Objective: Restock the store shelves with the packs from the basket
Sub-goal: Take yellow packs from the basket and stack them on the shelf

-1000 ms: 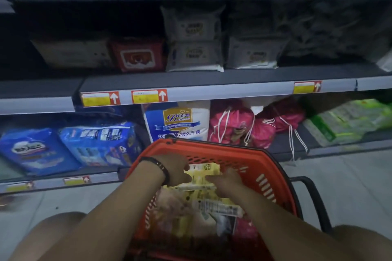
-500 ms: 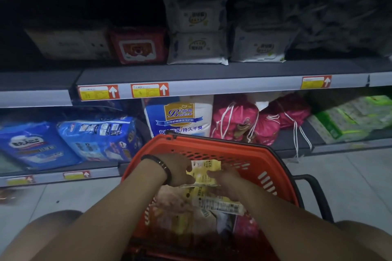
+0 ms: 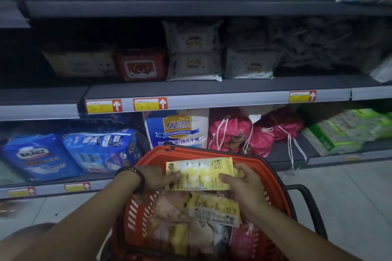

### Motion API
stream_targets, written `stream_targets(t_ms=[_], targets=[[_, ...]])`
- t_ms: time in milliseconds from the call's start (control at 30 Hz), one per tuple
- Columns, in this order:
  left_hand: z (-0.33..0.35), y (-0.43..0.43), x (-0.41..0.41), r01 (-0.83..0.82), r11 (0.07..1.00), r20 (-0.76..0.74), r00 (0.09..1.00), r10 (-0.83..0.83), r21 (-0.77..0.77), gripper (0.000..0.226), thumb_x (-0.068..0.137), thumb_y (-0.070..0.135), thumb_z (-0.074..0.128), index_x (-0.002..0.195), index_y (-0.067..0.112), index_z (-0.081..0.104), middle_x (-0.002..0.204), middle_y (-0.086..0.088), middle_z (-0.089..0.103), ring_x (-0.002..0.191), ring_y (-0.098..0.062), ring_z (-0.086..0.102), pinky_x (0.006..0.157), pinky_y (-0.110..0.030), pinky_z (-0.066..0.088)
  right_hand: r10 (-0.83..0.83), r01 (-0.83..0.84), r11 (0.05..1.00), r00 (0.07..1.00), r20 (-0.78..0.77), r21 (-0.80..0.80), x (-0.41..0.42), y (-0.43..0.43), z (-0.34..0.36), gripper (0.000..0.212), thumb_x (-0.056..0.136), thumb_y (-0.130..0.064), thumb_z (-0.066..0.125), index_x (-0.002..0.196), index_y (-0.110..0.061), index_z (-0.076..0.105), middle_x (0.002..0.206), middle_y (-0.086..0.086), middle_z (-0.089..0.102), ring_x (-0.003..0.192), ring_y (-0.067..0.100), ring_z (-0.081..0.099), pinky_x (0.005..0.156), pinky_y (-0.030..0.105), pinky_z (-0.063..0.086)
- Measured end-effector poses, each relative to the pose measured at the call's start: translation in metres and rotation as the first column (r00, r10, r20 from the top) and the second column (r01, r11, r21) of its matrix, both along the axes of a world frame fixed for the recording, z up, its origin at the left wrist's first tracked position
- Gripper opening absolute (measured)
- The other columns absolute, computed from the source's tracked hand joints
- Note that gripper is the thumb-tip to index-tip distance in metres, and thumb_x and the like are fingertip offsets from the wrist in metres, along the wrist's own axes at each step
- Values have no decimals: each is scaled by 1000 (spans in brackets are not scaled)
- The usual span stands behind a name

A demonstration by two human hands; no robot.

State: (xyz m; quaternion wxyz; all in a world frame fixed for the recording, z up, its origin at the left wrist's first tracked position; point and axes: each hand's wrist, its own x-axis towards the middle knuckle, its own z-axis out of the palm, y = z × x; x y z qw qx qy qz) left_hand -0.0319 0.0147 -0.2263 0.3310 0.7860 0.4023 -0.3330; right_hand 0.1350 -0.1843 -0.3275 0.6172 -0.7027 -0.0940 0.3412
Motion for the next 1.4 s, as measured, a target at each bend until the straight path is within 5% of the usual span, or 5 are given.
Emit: stream_targets(t_ms=[233, 533, 667, 1167, 1400], targets=[[-12, -24, 3, -396, 757, 288, 753, 591, -520, 105, 54, 101, 52, 139, 39, 53, 136, -13, 66, 105, -38, 75, 93, -57, 59, 104, -174, 968, 933, 343, 179, -18, -32, 42, 38, 84, -2, 87, 101, -29, 66, 94, 13, 79, 83, 44, 75, 73, 66, 59], [1, -23, 14, -201, 368, 368, 37, 929, -908, 78, 81, 13, 85, 146, 17, 42, 130, -27, 68, 108, -43, 73, 80, -61, 61, 82, -258, 925, 854, 514, 281, -18, -22, 84, 44, 78, -23, 89, 116, -16, 67, 107, 8, 71, 102, 35, 69, 83, 55, 57], [-1, -18, 17, -264, 409, 424, -1, 905, -874, 70, 84, 1, 80, 143, 7, 43, 128, -25, 68, 103, -40, 75, 76, -55, 62, -78, -116, 910, 894, 440, 398, -8, -8, 106, 9, 94, -8, 78, 96, -15, 74, 93, -1, 75, 90, 16, 71, 77, 24, 56], [14, -27, 35, -231, 415, 444, -93, 891, -880, 42, 101, 48, 56, 135, 23, 55, 121, -16, 75, 105, -38, 75, 77, -53, 63, 39, 130, 786, 965, -258, 605, 17, 8, 133, 7, 99, -15, 62, 105, -16, 65, 91, 16, 71, 69, 21, 65, 87, 49, 57], [15, -20, 38, -286, 337, 362, -38, 931, -897, 51, 82, 29, 81, 125, 4, 71, 113, -24, 76, 104, -44, 74, 94, -63, 57, -142, 241, 813, 965, -221, 530, 22, 9, 136, 74, 57, -52, 100, 109, -14, 64, 126, 32, 68, 119, 48, 67, 103, 64, 52]])
